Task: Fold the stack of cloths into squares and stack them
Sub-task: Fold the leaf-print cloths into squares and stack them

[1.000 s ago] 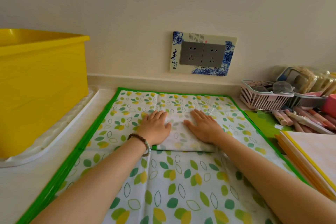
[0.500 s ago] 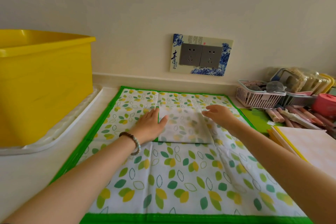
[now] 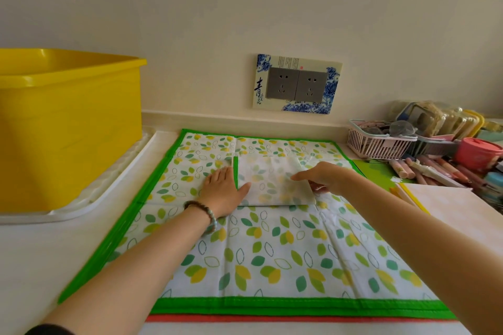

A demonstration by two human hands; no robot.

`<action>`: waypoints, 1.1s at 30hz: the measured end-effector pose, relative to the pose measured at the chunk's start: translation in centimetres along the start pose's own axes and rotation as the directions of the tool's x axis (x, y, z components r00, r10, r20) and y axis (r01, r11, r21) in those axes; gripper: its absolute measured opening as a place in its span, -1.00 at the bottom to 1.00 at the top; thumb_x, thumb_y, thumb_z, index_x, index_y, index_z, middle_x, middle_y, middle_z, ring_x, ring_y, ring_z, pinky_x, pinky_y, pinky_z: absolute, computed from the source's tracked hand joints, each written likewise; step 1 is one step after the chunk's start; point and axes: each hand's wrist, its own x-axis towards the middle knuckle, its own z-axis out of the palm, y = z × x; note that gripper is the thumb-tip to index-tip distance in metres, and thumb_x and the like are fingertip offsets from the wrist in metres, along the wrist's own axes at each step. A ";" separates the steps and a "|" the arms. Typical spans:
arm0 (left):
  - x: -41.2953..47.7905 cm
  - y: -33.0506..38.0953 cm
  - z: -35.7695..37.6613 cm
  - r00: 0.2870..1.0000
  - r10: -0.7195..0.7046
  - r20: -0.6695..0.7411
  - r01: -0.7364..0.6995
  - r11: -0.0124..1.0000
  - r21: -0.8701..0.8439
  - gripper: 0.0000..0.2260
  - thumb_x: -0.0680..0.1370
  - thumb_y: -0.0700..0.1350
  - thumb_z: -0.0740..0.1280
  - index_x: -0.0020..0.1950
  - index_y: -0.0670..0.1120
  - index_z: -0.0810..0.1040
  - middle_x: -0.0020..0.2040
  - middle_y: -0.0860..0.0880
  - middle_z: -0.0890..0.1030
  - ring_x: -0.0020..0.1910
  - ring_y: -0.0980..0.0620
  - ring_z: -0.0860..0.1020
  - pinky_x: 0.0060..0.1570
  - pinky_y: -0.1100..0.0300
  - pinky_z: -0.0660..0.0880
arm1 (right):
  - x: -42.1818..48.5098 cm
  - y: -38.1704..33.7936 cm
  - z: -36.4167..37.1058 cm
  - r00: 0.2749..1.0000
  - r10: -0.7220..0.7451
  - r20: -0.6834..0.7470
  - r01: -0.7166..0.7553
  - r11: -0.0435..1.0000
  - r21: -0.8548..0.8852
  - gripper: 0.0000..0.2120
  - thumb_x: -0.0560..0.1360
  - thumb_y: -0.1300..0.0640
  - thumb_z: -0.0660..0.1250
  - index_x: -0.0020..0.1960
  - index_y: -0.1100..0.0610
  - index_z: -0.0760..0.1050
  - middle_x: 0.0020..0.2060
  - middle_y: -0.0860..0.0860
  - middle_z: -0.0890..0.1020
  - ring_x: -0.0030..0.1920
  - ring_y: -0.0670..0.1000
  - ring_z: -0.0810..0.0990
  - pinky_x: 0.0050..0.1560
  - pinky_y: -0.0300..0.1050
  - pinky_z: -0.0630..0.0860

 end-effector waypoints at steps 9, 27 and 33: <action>-0.6 0.9 -1.1 0.998 0.004 -0.068 -0.024 0.957 -0.288 -0.39 0.61 0.17 0.04 0.52 -0.18 0.01 0.53 -0.12 0.10 0.50 -0.07 0.09 0.45 0.05 0.06 | -2.5 -1.0 0.3 0.987 -0.158 0.034 0.119 0.854 0.506 -0.57 0.51 0.29 0.29 0.35 0.17 0.32 0.17 0.18 0.51 0.04 0.17 0.57 -0.20 0.03 0.60; -0.7 20.5 -2.0 0.920 0.336 0.204 0.203 0.037 -0.978 -0.92 0.54 -0.13 0.34 -0.04 -0.12 0.58 -0.20 0.00 0.66 -0.32 0.14 0.64 -0.35 0.34 0.56 | -10.0 10.8 -20.8 0.984 -0.134 -0.115 0.174 0.841 0.513 -0.73 0.52 0.27 0.28 0.20 0.10 0.47 0.02 0.08 0.62 -0.08 0.09 0.62 -0.31 -0.09 0.64; -1.7 26.4 1.2 0.878 0.370 0.304 0.245 0.199 -0.949 -0.92 0.50 -0.17 0.39 -0.04 -0.15 0.59 -0.23 -0.05 0.67 -0.36 0.11 0.64 -0.38 0.32 0.56 | -9.4 17.0 -25.2 0.985 0.116 -0.128 -0.059 0.922 0.382 -0.64 0.49 0.23 0.34 0.28 0.12 0.46 0.16 0.10 0.58 0.12 0.12 0.58 0.11 0.05 0.54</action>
